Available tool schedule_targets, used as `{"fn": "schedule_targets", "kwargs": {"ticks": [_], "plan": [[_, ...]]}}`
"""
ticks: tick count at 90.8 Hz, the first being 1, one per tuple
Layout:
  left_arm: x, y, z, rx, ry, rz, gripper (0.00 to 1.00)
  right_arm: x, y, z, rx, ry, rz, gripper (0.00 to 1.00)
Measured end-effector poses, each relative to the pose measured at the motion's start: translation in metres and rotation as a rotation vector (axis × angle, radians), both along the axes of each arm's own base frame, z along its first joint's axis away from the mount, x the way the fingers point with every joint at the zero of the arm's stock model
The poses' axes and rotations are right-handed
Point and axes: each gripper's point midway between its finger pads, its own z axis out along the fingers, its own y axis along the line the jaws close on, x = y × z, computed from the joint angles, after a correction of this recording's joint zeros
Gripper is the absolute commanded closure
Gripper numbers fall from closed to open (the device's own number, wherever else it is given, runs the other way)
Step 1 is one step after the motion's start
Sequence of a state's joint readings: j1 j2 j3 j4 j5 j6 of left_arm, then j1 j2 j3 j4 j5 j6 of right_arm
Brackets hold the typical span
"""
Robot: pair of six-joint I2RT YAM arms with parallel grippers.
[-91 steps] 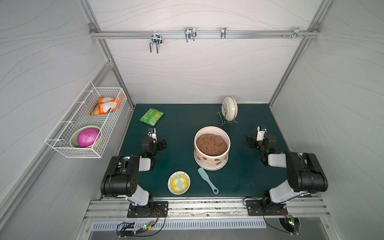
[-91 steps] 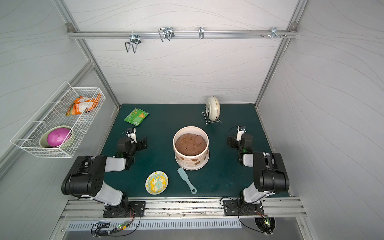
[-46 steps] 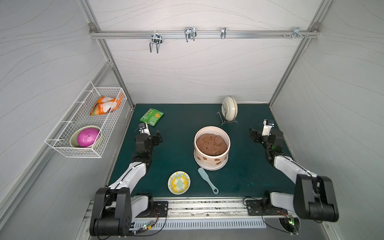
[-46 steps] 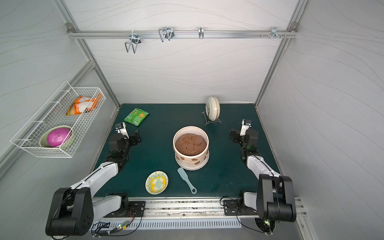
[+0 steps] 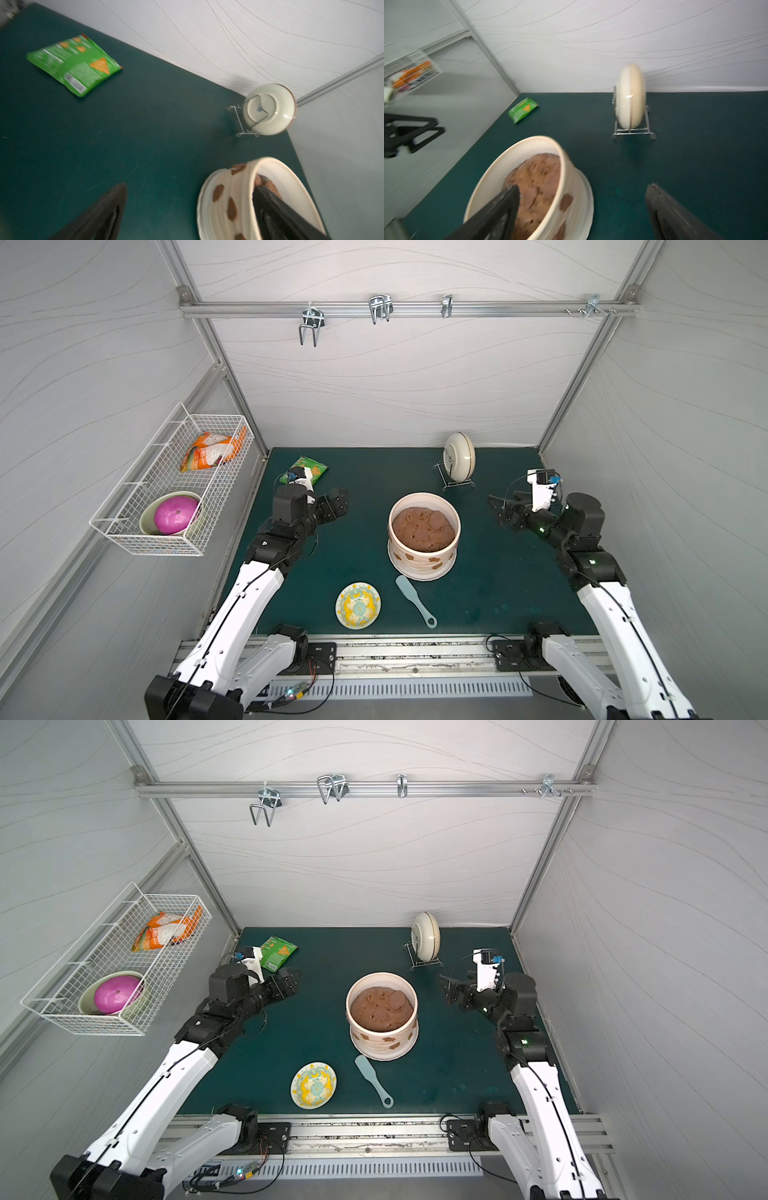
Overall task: Scrub the dried mud off the ceramic pot
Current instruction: Pick up the brush from the center of the board.
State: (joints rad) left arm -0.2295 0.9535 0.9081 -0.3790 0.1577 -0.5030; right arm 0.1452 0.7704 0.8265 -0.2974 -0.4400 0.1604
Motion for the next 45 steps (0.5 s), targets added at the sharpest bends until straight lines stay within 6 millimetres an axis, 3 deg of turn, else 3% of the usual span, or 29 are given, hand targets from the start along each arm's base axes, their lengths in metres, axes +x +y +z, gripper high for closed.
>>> {"fn": "schedule_targets", "kwargs": {"ticks": [18, 30, 45], "plan": [[-0.048, -0.054, -0.014, -0.046, 0.146, -0.241, 0.01, -0.062, 0.049, -0.017, -0.009, 0.120, 0.246, 0.01], [-0.073, -0.079, -0.025, -0.040, 0.212, -0.358, 0.01, -0.099, 0.076, -0.033, -0.054, 0.188, 0.381, 0.01], [-0.088, -0.101, -0.032, -0.026, 0.245, -0.437, 0.01, -0.136, 0.101, -0.080, -0.180, 0.248, 0.468, 0.01]]}}
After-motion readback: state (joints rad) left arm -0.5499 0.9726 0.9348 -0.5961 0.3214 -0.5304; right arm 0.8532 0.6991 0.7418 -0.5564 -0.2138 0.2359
